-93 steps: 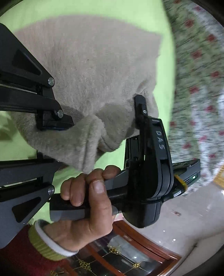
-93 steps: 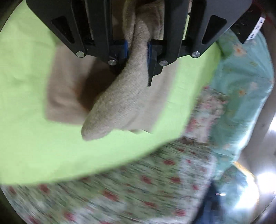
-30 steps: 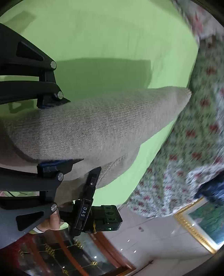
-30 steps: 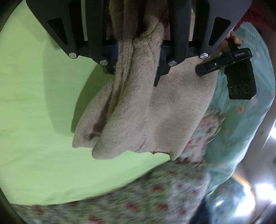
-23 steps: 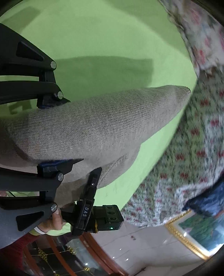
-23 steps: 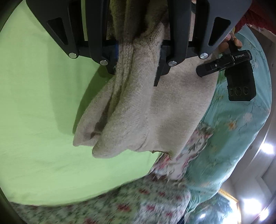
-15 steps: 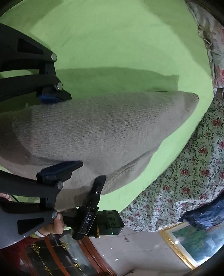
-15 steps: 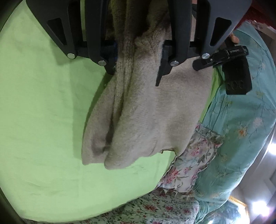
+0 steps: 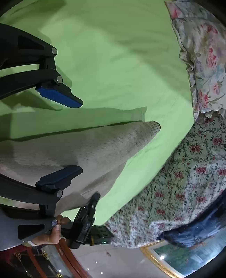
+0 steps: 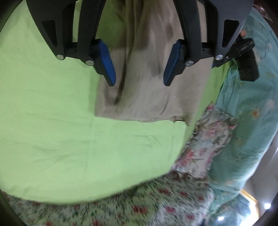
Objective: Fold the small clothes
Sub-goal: 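Grasp the end of the folded strip with both grippers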
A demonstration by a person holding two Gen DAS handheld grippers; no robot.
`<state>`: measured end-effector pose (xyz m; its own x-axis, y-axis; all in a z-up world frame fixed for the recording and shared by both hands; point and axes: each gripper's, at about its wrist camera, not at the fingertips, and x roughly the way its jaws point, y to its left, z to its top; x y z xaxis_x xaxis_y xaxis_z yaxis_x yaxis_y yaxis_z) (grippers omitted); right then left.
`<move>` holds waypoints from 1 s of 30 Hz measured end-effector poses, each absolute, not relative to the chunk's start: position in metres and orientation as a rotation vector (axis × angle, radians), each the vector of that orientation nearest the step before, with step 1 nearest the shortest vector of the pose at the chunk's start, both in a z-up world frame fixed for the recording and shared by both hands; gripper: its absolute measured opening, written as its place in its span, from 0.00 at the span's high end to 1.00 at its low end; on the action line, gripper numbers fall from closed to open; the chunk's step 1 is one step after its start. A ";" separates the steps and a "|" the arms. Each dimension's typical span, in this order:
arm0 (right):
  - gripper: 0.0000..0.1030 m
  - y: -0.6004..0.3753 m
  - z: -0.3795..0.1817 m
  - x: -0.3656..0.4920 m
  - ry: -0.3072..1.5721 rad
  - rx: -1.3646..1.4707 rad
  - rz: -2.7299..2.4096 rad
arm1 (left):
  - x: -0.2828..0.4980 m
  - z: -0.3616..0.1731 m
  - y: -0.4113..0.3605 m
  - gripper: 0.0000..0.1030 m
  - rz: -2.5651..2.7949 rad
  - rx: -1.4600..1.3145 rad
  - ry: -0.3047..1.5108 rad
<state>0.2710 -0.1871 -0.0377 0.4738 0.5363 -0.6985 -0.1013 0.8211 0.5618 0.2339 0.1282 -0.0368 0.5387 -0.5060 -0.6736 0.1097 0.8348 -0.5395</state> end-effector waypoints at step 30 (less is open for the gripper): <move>0.64 -0.242 -0.024 0.124 0.824 0.540 0.363 | 0.060 -0.028 0.094 0.32 -0.285 -0.087 0.827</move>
<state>0.1239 -0.2425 -0.0238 0.6304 0.5025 -0.5917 -0.0971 0.8073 0.5821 0.0604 0.0944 -0.0283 0.6413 -0.2832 -0.7131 0.2160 0.9584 -0.1864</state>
